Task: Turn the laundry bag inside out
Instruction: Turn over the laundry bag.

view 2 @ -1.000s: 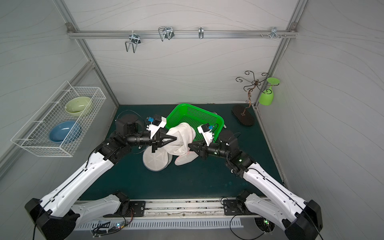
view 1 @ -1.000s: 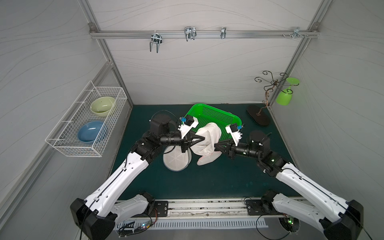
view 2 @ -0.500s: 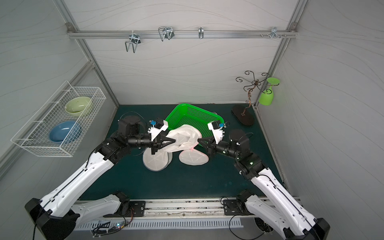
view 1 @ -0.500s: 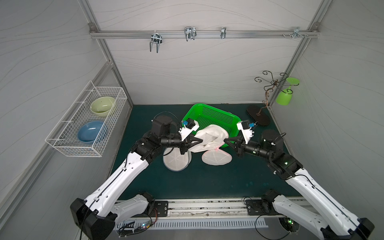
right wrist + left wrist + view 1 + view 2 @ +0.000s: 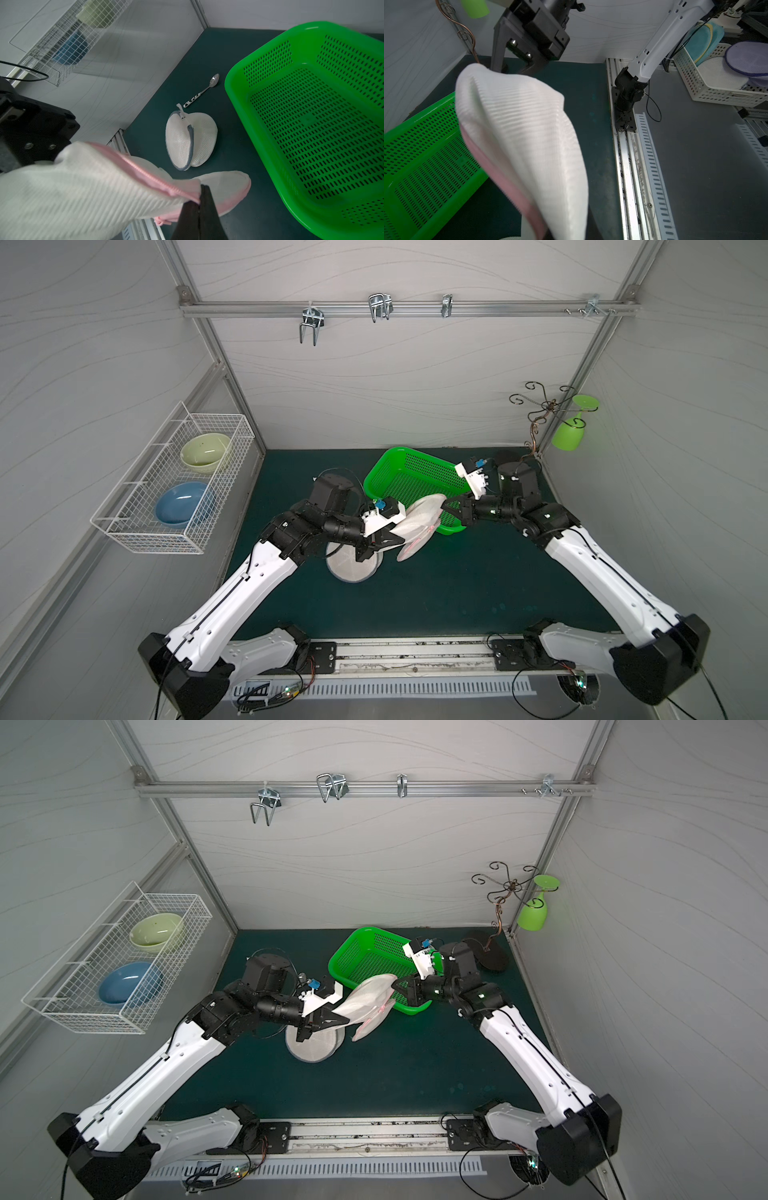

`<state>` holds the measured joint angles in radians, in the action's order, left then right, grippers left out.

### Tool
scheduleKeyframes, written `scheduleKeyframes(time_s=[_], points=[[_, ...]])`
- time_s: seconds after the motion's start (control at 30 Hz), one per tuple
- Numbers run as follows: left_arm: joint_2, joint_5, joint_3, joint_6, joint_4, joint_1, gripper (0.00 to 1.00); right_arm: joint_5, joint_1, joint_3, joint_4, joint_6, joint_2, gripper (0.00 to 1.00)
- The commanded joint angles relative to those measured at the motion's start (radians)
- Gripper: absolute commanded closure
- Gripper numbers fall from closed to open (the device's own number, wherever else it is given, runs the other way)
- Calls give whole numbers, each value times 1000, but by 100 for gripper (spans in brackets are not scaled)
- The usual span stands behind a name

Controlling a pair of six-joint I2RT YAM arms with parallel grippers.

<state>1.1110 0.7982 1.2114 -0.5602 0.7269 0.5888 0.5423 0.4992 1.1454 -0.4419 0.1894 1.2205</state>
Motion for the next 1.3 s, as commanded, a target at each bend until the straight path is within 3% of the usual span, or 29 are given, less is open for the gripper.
scheduleKeyframes(time_s=[0.0, 0.2, 0.3, 0.37, 0.43, 0.53, 0.6, 0.7, 0.8, 0.87, 1.0, 1.27], points=[[-44, 104, 9, -28, -22, 11, 100, 120, -2, 20, -122, -40, 75, 100], [-139, 104, -103, 101, -350, 9, 100, 247, 34, -47, -156, -26, 116, 100], [-151, 90, -125, 157, -438, 10, 100, 284, 32, -56, -156, -18, 95, 85], [-150, 5, -141, 208, -493, 10, 100, 282, 22, -56, -140, -1, 63, 74], [-153, -158, -172, 318, -582, 9, 100, 257, -5, -62, -103, 43, 10, 63], [-157, -306, -228, 482, -706, 9, 100, 117, -60, -77, -55, 102, -96, 44], [-155, -337, -249, 568, -757, 8, 100, -3, -89, -101, -27, 102, -174, 38], [-157, -381, -267, 691, -816, 7, 100, -123, -94, -175, 47, 52, -308, 35], [-161, -410, -283, 807, -870, 6, 100, 88, -74, -299, 249, 9, -416, 34], [-161, -407, -294, 882, -915, 6, 100, 115, -4, -355, 358, -18, -451, 32], [-164, -414, -306, 1032, -996, 6, 100, 6, 132, -362, 355, -178, -406, 28], [-162, -442, -265, 1233, -1031, 7, 100, -135, 173, -401, 534, -288, -286, 25]])
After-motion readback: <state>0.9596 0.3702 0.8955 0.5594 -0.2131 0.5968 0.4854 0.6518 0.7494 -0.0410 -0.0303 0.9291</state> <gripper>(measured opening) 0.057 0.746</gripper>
